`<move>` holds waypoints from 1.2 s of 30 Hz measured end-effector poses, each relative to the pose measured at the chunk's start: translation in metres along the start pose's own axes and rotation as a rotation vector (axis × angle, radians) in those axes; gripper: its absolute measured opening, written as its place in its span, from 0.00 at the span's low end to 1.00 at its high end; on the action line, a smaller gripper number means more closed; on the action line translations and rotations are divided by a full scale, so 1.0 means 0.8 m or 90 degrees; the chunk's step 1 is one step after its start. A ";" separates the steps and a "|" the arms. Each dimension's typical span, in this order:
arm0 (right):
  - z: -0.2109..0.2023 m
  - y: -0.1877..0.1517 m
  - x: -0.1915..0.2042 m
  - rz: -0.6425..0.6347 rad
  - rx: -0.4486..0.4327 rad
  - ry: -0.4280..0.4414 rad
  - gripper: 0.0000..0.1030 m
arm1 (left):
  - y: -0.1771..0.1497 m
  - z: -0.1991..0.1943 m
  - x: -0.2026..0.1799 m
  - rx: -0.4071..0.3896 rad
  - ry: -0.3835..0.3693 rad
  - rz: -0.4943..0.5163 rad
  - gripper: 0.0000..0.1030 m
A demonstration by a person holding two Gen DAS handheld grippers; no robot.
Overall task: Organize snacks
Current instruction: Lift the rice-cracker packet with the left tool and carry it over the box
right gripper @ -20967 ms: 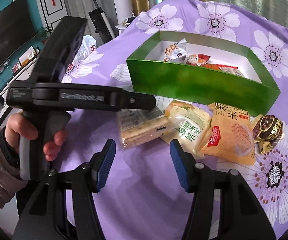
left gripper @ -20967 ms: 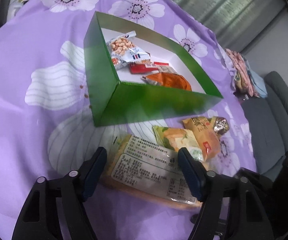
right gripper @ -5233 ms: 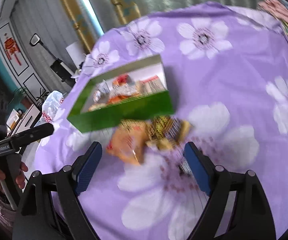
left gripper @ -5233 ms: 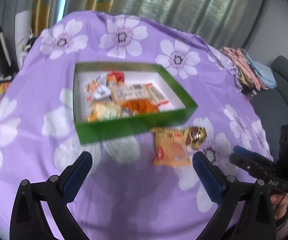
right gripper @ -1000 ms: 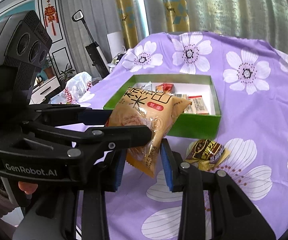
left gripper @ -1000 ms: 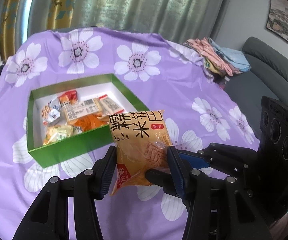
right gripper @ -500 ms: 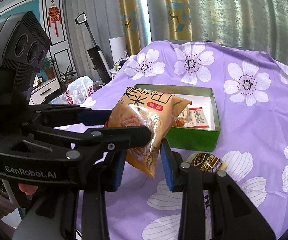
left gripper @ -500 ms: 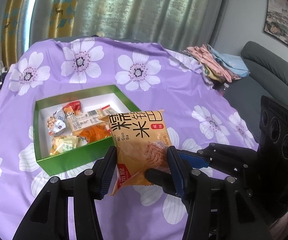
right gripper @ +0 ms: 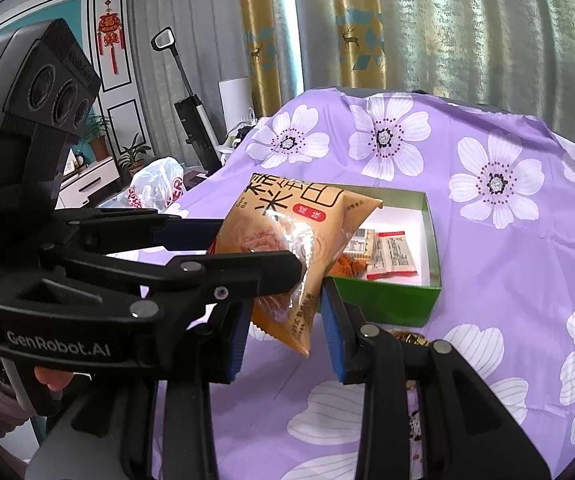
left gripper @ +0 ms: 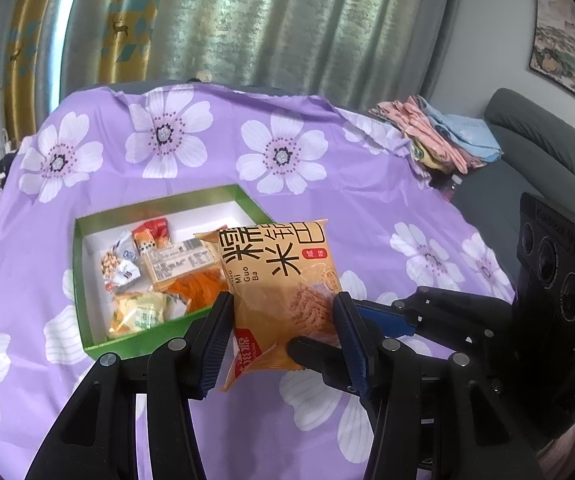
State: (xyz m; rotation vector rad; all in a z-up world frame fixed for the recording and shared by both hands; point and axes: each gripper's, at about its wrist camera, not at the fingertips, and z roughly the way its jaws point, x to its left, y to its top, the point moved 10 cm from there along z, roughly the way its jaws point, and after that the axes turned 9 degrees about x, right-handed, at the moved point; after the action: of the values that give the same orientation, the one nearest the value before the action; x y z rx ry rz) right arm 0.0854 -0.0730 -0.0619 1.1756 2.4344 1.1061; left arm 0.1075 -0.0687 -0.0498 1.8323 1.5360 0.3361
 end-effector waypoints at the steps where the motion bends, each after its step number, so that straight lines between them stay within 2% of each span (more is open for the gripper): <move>1: 0.001 0.003 -0.001 0.000 -0.001 0.000 0.33 | 0.003 0.001 0.001 -0.001 0.001 0.001 0.50; 9: 0.009 0.026 -0.009 -0.002 -0.013 -0.003 0.33 | 0.031 0.004 0.010 -0.009 0.010 0.013 0.50; 17: 0.010 0.079 -0.027 -0.006 -0.046 -0.007 0.33 | 0.082 0.001 0.021 -0.029 0.008 0.016 0.50; 22: 0.011 0.105 -0.035 -0.019 -0.060 -0.018 0.33 | 0.101 0.001 0.028 -0.038 0.011 0.018 0.50; 27: 0.024 0.113 -0.042 -0.025 -0.054 -0.019 0.34 | 0.103 0.012 0.037 -0.030 0.012 0.009 0.50; 36: 0.065 0.098 -0.049 -0.012 -0.008 -0.006 0.34 | 0.087 0.054 0.063 0.011 0.017 -0.021 0.50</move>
State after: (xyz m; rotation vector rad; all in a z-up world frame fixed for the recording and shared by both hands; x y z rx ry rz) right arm 0.1817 -0.0434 -0.0468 1.1493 2.4236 1.1064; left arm 0.1993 -0.0393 -0.0465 1.8208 1.5907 0.3337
